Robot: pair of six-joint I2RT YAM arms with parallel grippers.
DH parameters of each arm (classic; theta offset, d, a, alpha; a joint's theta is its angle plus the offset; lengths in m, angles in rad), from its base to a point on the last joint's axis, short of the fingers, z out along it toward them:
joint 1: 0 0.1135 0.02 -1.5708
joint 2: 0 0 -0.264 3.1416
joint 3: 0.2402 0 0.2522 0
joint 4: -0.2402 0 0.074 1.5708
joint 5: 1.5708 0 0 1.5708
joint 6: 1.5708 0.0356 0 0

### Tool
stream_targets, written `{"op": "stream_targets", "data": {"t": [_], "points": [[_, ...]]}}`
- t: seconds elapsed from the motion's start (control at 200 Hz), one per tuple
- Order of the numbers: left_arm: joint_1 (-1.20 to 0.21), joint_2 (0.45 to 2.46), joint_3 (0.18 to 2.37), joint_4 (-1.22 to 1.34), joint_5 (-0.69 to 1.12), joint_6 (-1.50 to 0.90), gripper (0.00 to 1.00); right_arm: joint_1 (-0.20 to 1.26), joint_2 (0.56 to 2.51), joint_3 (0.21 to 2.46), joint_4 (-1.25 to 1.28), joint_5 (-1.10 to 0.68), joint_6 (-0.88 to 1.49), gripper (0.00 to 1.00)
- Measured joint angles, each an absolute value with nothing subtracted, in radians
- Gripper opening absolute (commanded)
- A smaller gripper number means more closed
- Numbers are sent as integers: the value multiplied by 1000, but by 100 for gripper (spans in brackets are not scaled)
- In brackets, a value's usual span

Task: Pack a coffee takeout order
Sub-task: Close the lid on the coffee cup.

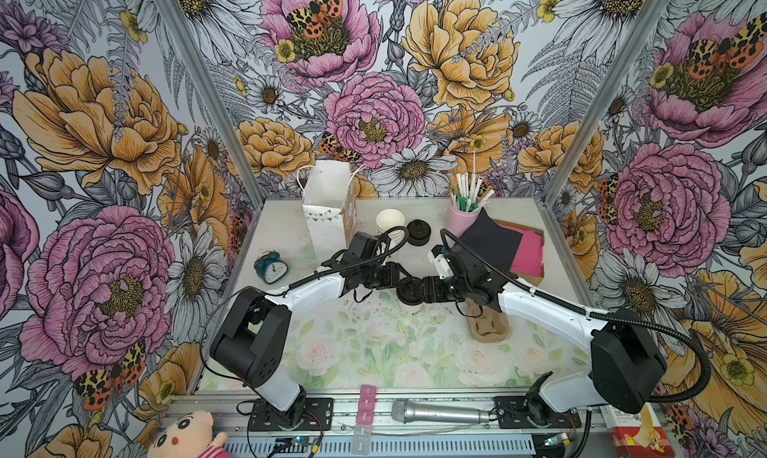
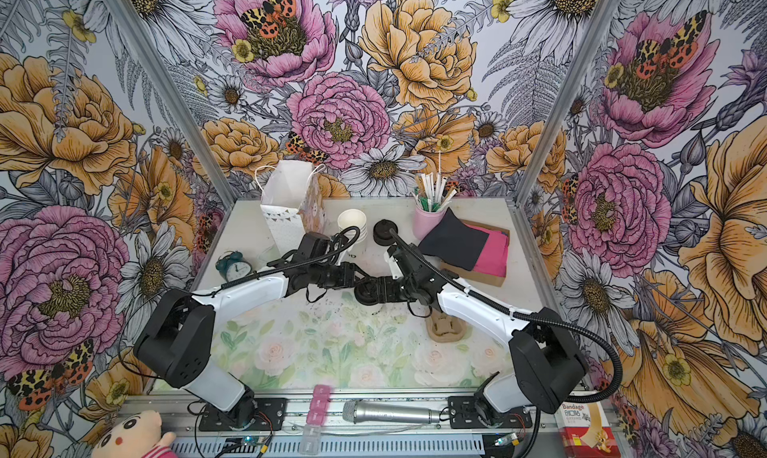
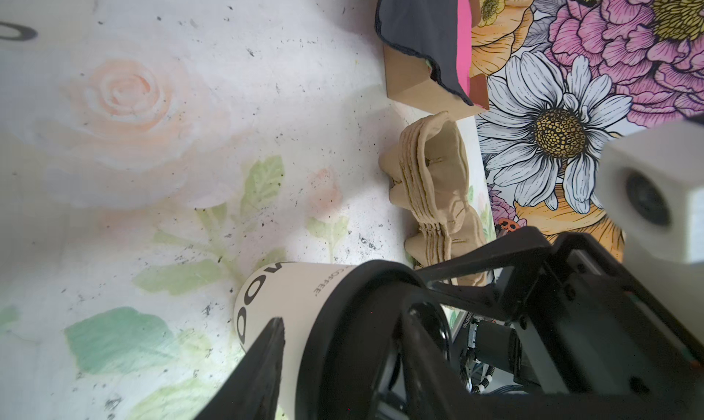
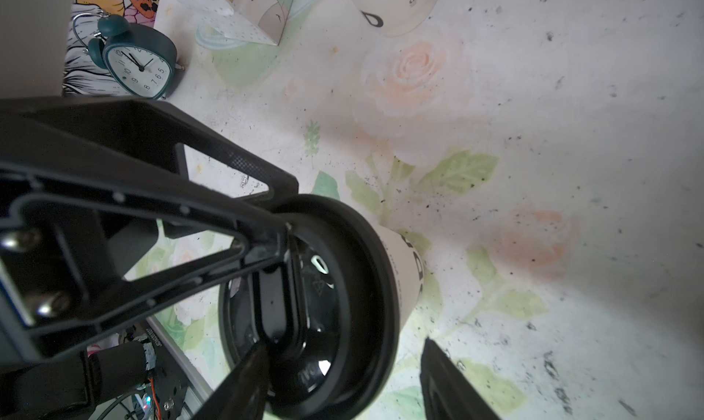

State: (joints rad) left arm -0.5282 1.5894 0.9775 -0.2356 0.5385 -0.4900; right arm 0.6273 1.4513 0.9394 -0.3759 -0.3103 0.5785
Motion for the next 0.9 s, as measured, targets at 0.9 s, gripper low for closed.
{"op": "stream_targets", "data": {"t": [0.9], "points": [[-588,1427,792,-129,350,-608,49,552,1568,986,-274,-481,503,36]]}}
